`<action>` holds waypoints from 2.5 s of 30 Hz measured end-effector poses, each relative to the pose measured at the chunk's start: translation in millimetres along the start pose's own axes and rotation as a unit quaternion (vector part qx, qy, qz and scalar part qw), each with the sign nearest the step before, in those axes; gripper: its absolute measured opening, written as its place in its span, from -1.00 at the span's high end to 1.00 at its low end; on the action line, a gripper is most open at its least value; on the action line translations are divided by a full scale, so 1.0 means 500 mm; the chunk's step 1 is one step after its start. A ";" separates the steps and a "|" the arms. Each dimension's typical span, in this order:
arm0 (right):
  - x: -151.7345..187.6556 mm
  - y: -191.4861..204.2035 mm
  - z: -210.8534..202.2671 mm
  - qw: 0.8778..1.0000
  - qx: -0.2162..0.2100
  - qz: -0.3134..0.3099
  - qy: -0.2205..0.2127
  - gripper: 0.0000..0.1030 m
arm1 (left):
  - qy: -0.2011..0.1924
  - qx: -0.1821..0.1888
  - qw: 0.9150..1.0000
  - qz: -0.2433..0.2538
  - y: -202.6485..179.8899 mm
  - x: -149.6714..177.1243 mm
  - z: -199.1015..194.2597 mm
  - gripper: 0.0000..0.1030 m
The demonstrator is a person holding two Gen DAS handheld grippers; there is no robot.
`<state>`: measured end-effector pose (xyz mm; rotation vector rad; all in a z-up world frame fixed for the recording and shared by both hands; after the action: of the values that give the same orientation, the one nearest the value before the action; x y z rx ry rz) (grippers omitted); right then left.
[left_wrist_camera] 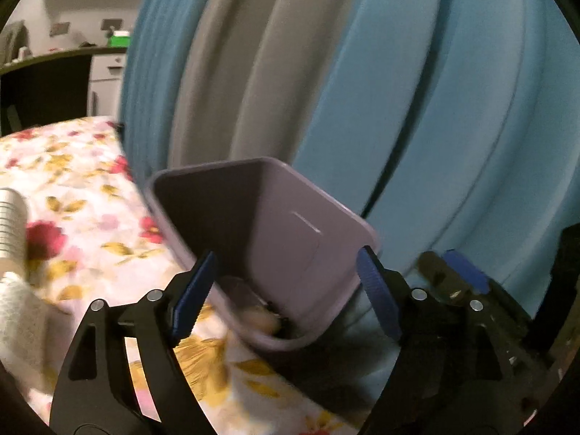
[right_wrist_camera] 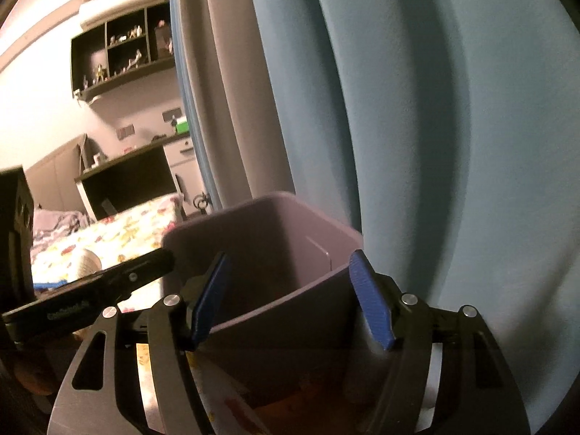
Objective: Collect trash
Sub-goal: 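Move both open grippers back toward the remaining trash, then grasp the black plastic bag with the right gripper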
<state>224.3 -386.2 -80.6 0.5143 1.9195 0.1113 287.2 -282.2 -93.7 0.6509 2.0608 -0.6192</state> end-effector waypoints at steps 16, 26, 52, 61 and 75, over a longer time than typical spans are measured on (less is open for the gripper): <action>0.048 0.237 -0.107 0.991 -0.116 -0.057 -0.016 -0.44 | -0.040 -0.230 0.972 -0.035 0.179 0.107 -0.320 -0.88; 0.152 0.424 -0.154 0.972 -0.200 -0.118 0.022 -0.44 | -0.051 -0.344 0.933 -0.092 0.329 0.211 -0.536 -0.88; 0.328 0.772 -0.016 0.932 -0.282 -0.163 0.158 -0.34 | -0.076 -0.442 0.874 -0.187 0.524 0.324 -0.783 -0.88; 0.360 0.803 0.014 0.921 -0.286 -0.186 0.188 0.80 | -0.073 -0.411 0.891 -0.181 0.522 0.327 -0.757 -0.88; 0.242 0.731 -0.075 0.925 -0.330 -0.135 0.129 0.95 | -0.042 -0.351 0.923 -0.154 0.500 0.313 -0.667 -0.88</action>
<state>261.9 -2.1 -55.8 -0.2312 2.0333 0.6470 177.2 149.2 -104.5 -0.1187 2.1209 -0.0418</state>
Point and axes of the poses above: each gripper's, at about its wrist camera, not at the fingertips, and z roughly the way its jaws point, y to its left, x to its underside, the point moved 9 cm from there along z, roughly the way its jaws point, and after that the axes turned 8 degrees about z, right-handed, at the moved point
